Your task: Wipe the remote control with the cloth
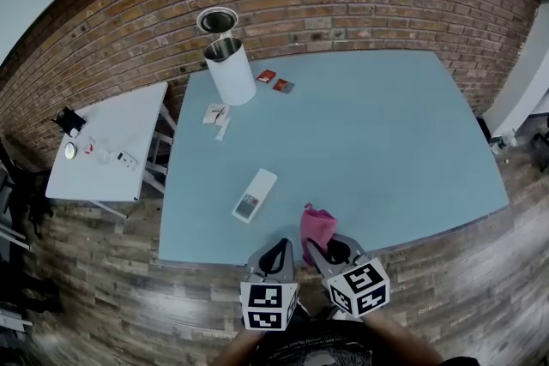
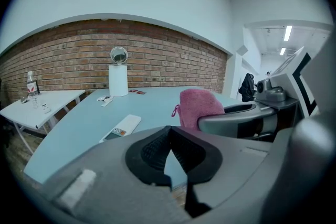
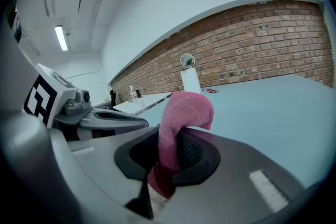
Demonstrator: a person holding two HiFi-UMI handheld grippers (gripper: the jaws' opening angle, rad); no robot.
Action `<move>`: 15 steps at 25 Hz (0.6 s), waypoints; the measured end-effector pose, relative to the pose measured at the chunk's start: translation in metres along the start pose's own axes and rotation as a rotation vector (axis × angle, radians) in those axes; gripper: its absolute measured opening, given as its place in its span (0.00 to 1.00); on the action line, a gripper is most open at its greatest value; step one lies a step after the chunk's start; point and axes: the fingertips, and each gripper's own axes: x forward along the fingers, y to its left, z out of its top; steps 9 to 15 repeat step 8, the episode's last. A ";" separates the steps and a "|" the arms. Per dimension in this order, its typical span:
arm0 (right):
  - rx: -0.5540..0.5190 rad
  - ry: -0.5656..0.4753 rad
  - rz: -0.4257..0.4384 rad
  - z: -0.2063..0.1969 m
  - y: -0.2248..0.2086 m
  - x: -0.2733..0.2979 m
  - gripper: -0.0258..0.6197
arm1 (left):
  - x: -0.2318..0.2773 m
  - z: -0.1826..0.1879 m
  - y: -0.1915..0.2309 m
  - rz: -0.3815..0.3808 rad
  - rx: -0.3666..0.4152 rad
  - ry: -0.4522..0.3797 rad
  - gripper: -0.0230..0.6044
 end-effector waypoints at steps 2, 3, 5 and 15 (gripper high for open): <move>0.004 -0.003 0.003 0.000 -0.001 -0.003 0.14 | -0.001 -0.001 -0.003 0.007 0.004 0.006 0.04; 0.006 -0.005 0.005 0.001 -0.002 -0.004 0.14 | -0.001 -0.002 -0.004 0.011 0.008 0.009 0.04; 0.009 -0.008 0.008 0.001 -0.002 -0.006 0.14 | -0.002 -0.003 -0.006 0.016 0.013 0.014 0.04; 0.010 -0.009 0.014 0.002 -0.003 -0.010 0.14 | -0.003 -0.003 -0.010 0.017 0.010 0.015 0.04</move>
